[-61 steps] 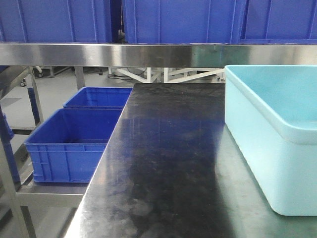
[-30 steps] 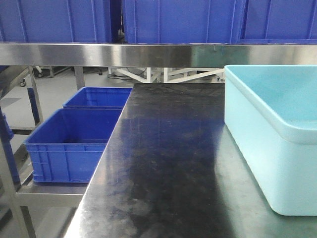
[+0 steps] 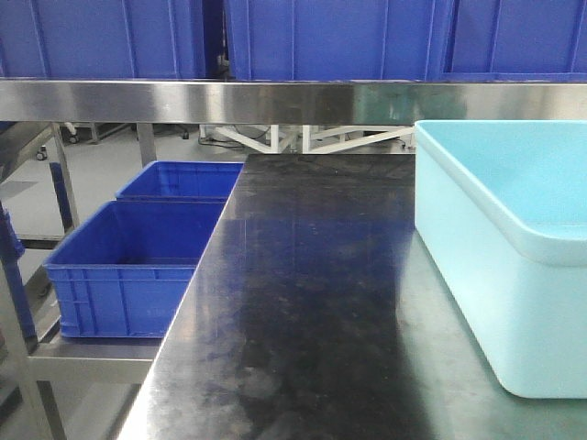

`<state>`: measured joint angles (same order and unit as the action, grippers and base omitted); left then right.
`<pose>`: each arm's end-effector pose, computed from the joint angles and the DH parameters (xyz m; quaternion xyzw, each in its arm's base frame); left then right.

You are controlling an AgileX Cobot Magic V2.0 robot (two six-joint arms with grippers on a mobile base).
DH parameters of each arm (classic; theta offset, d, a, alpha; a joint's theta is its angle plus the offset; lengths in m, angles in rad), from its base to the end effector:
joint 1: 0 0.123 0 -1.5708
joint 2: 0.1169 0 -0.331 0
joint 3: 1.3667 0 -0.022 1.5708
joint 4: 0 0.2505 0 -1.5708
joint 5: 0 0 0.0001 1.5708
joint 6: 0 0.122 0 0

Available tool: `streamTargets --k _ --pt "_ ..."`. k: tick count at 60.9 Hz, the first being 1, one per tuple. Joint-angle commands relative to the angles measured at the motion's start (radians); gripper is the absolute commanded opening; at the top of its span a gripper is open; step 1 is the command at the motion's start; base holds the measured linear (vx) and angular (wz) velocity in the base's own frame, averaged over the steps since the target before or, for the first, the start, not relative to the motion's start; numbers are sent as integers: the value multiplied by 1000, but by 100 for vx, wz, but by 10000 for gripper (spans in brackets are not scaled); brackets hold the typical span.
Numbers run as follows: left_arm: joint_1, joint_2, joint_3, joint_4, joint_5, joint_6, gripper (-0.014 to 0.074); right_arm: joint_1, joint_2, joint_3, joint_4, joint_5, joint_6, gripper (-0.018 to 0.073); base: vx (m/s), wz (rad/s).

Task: Pick red cube and place on left shelf
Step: 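Close the right gripper on the red cube and lift it, then turn the base away from the table holding the cube in the right gripper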

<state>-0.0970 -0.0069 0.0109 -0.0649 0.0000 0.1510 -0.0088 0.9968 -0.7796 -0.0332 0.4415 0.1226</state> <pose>0.0402 -0.0039 0.2121 0.0619 0.6743 -0.0040 0.7359 0.2077 -0.0036 0.3433 0.0479 0.8764 0.0138 0.4790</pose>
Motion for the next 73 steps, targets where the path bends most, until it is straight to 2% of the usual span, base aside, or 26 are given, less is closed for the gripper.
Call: streamTargets --k 1,13,22,73 --pt "-6 8 22 -2 -84 2 106 0 -150 2 -16 -101 -4 66 0 0" --pt "-6 8 22 -2 -84 2 106 0 -422 105 -16 -129 -4 66 0 0" --pt "-6 8 22 -2 -84 2 106 0 -516 162 -16 -127 -4 66 -2 -11" --pt "-6 8 22 -2 -84 2 106 0 -531 173 -16 -93 -4 66 0 1"
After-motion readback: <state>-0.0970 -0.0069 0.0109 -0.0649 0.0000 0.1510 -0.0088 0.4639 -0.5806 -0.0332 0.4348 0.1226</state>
